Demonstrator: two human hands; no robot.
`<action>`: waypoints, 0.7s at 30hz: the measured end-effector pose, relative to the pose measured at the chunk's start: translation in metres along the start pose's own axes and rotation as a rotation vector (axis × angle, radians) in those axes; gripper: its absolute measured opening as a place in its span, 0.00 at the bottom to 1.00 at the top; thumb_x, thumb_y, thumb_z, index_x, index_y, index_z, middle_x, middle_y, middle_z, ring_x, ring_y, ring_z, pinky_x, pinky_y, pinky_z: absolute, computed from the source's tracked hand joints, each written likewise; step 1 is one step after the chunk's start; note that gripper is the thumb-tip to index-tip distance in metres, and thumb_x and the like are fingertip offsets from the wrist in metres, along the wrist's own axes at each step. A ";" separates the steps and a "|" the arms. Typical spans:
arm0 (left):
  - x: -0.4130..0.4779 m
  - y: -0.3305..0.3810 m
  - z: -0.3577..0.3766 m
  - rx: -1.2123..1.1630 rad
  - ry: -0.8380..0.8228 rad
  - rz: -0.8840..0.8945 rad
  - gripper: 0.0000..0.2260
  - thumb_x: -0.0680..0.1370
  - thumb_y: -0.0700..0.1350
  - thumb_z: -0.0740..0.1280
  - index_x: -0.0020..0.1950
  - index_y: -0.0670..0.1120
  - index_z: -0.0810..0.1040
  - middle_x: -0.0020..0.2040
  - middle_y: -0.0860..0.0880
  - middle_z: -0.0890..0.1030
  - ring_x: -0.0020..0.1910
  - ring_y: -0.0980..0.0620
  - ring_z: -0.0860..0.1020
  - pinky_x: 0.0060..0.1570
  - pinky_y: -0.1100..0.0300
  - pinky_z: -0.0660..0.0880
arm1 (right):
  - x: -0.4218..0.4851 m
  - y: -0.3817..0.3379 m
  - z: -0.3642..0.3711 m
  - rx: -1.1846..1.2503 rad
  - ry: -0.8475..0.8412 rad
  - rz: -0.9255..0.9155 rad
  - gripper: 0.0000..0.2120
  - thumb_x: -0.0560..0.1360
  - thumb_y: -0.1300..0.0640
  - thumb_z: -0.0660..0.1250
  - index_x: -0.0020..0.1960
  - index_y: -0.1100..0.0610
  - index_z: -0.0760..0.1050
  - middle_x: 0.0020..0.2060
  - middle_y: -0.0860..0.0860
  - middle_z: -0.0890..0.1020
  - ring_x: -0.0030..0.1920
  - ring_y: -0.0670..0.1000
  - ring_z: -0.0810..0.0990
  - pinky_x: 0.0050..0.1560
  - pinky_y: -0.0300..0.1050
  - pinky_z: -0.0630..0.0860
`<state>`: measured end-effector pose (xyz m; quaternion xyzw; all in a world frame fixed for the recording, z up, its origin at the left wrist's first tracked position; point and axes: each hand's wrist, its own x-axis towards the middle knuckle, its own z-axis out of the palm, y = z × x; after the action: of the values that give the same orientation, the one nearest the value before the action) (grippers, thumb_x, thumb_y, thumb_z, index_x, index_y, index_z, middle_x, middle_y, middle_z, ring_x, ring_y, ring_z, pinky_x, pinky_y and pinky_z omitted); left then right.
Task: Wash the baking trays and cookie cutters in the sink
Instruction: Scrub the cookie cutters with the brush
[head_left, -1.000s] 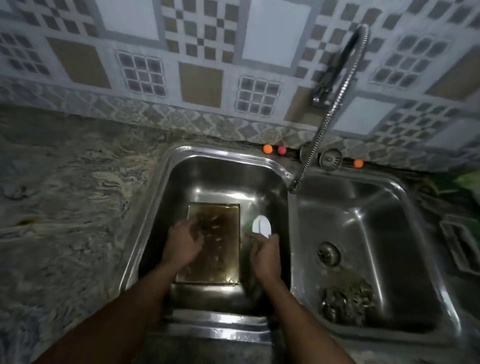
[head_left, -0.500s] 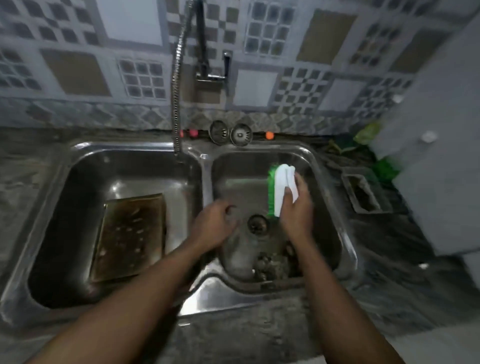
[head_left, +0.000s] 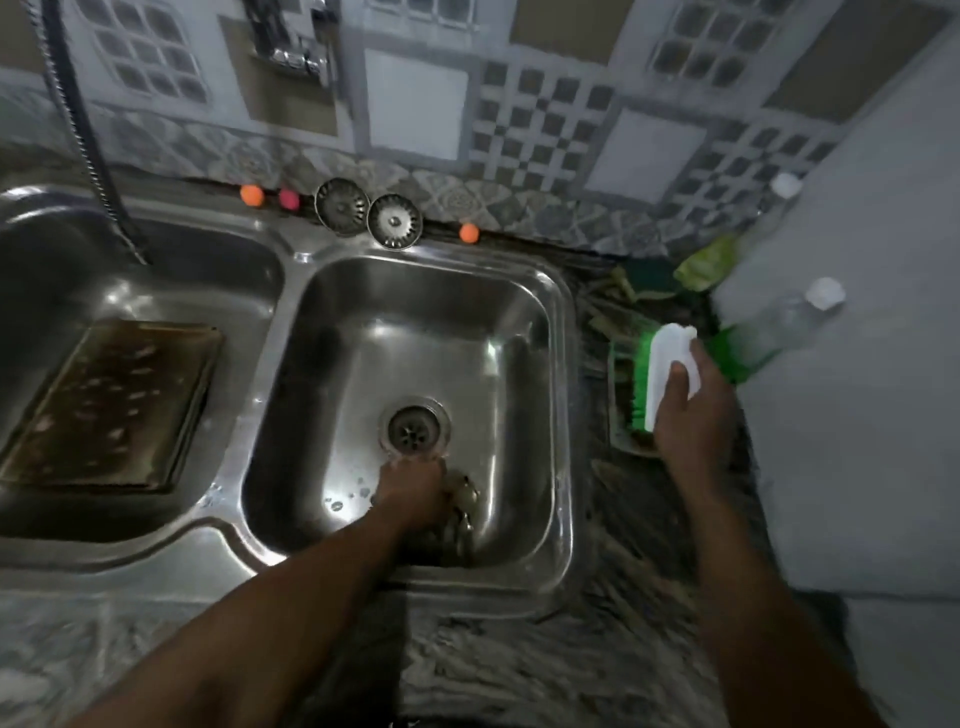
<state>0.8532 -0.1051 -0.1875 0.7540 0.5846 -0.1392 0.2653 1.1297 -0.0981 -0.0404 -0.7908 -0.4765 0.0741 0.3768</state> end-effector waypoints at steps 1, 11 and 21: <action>0.003 0.002 0.005 0.010 -0.024 -0.030 0.18 0.71 0.54 0.67 0.60 0.52 0.76 0.58 0.50 0.80 0.60 0.46 0.78 0.58 0.49 0.70 | 0.007 0.008 -0.002 -0.020 -0.021 0.037 0.20 0.82 0.55 0.58 0.73 0.57 0.69 0.69 0.56 0.73 0.68 0.56 0.71 0.68 0.49 0.67; 0.020 0.014 0.020 -0.030 -0.055 -0.140 0.08 0.68 0.57 0.66 0.46 0.62 0.76 0.48 0.55 0.82 0.52 0.49 0.80 0.57 0.45 0.62 | 0.033 0.049 0.016 -0.153 -0.245 0.095 0.20 0.81 0.54 0.60 0.72 0.55 0.69 0.67 0.57 0.74 0.66 0.58 0.73 0.62 0.49 0.70; 0.049 -0.002 0.012 -0.376 0.252 -0.125 0.11 0.71 0.46 0.71 0.51 0.43 0.82 0.49 0.39 0.81 0.47 0.39 0.79 0.45 0.54 0.77 | 0.026 0.056 0.029 -0.149 -0.253 0.098 0.19 0.82 0.54 0.59 0.72 0.54 0.68 0.71 0.55 0.71 0.68 0.57 0.70 0.63 0.47 0.68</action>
<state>0.8658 -0.0724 -0.2235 0.6651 0.6744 0.0512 0.3166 1.1690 -0.0766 -0.0924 -0.8232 -0.4854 0.1558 0.2499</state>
